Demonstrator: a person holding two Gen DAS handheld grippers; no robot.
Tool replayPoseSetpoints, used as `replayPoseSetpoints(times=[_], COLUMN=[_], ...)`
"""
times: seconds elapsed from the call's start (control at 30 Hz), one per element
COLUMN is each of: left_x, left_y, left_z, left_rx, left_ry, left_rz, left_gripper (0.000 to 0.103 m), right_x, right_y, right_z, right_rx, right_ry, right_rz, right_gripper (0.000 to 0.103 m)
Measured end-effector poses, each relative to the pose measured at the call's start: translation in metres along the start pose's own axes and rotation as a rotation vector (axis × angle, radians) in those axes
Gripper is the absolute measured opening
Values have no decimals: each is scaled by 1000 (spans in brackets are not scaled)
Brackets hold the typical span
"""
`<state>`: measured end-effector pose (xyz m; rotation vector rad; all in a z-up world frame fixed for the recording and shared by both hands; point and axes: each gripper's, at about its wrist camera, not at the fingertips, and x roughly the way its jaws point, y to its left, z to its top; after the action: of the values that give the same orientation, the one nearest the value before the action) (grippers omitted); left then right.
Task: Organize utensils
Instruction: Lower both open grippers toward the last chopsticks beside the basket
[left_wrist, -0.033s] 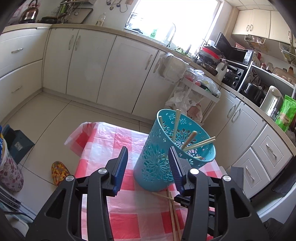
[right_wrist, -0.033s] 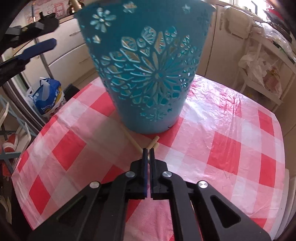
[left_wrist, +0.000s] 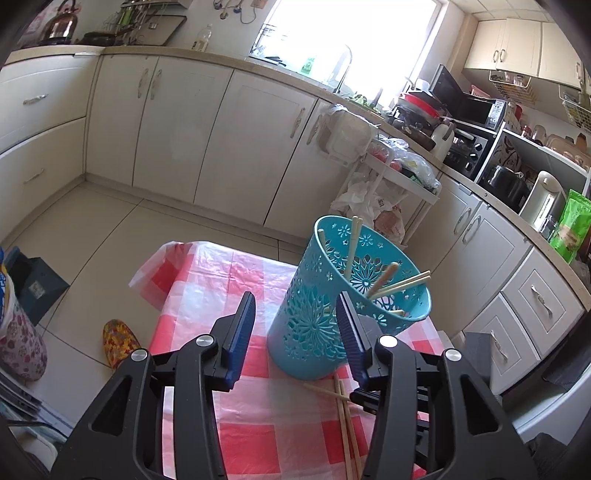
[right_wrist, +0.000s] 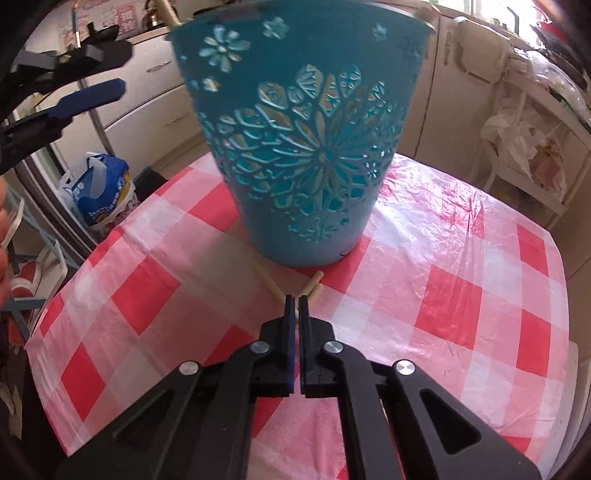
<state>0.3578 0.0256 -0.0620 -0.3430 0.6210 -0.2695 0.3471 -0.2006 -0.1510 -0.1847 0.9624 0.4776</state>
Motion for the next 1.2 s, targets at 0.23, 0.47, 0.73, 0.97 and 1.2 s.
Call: replayPoseSetpoints(times=[0.23, 0.47, 0.73, 0.97, 1.2], left_x=[1, 2, 3, 2, -12], left_y=[-5, -2, 16, 20, 16], left_z=[-11, -18, -25, -30, -30], left_rx=[-4, -18, -53, -75, -72], left_ry=[23, 34, 48, 61, 49], left_rz=[0, -7, -1, 7, 10], left_gripper=[45, 46, 47, 47, 48], right_x=[-12, 5, 39, 36, -40], right_y=[-10, 28, 42, 47, 73], right_z=[-7, 19, 32, 26, -13], right_rx=[98, -14, -180, -279, -350], right_ry=[-37, -95, 13, 24, -58], right_rz=[90, 36, -38, -28, 148], right_gripper=[2, 48, 34, 6, 6])
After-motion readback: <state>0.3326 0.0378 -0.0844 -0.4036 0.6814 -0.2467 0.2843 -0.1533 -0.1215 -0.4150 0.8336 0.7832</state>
